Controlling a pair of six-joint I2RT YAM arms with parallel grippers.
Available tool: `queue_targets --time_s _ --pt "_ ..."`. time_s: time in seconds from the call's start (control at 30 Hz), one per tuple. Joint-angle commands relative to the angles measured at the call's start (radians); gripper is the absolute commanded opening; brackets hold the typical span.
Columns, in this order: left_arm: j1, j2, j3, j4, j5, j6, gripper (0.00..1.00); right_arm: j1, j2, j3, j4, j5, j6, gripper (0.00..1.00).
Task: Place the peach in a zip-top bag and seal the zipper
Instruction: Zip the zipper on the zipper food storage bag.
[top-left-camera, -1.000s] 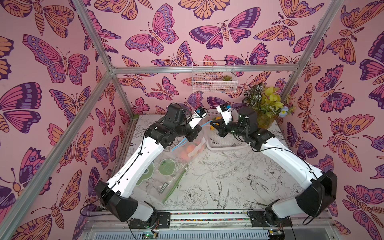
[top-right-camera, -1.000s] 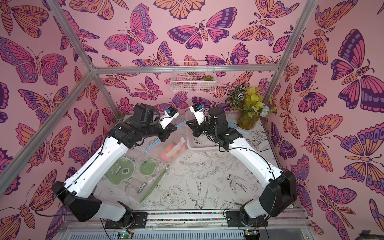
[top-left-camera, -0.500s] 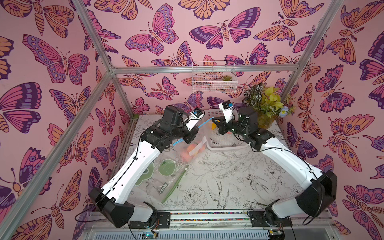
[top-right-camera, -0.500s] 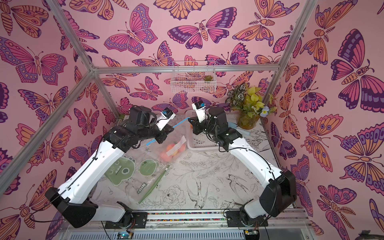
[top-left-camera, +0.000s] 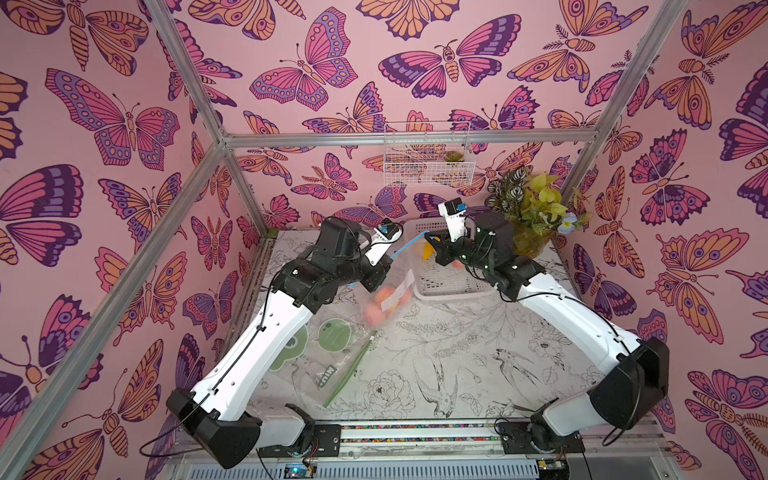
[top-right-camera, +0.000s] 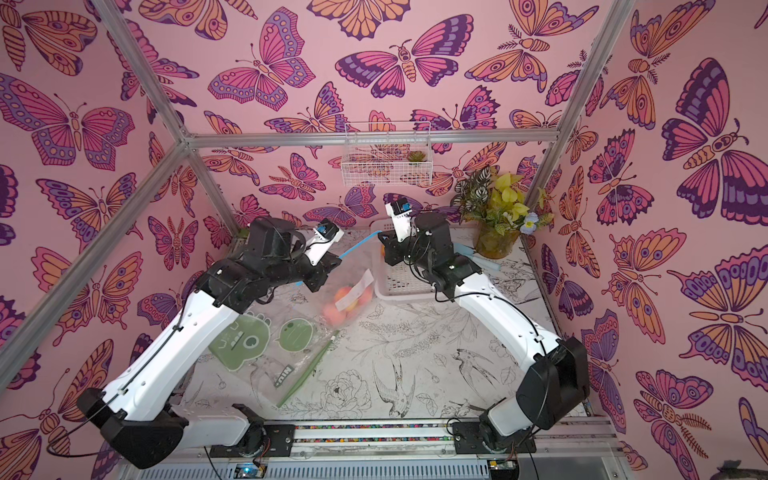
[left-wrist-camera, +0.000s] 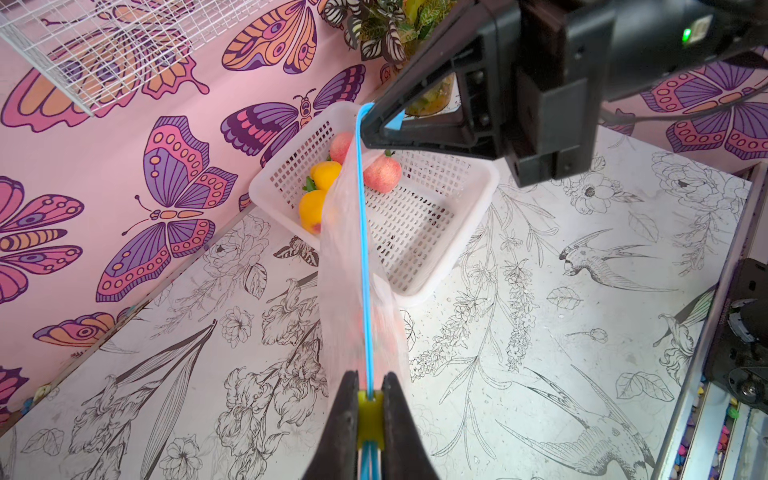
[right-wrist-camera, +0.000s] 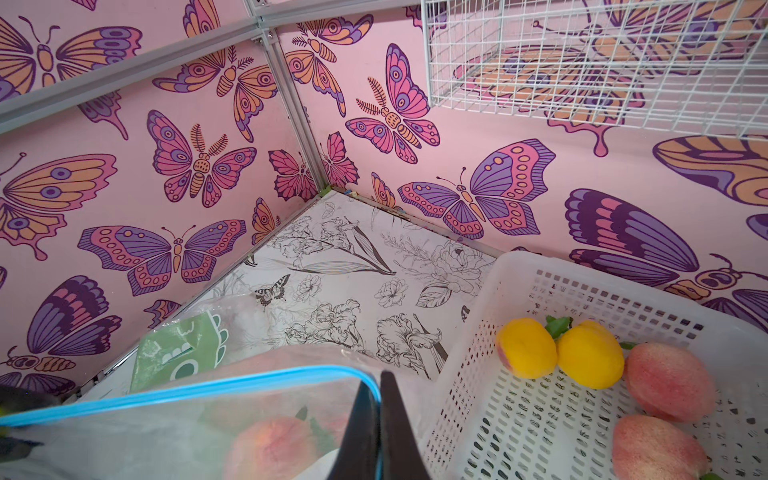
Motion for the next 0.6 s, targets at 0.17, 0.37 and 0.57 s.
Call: queue_targets --time_s 0.17,0.37,0.57 --pt "0.011 -0.111 -0.049 -0.112 -0.018 -0.030 0.09 -0.035 0.043 0.069 -0.004 0.212 0.038 0.00" --pt "0.011 -0.150 -0.082 -0.120 -0.034 -0.041 0.09 -0.035 0.053 0.077 -0.005 0.238 0.048 0.00" --pt "0.011 -0.188 -0.106 -0.131 -0.052 -0.047 0.09 -0.035 0.058 0.094 -0.017 0.256 0.055 0.00"
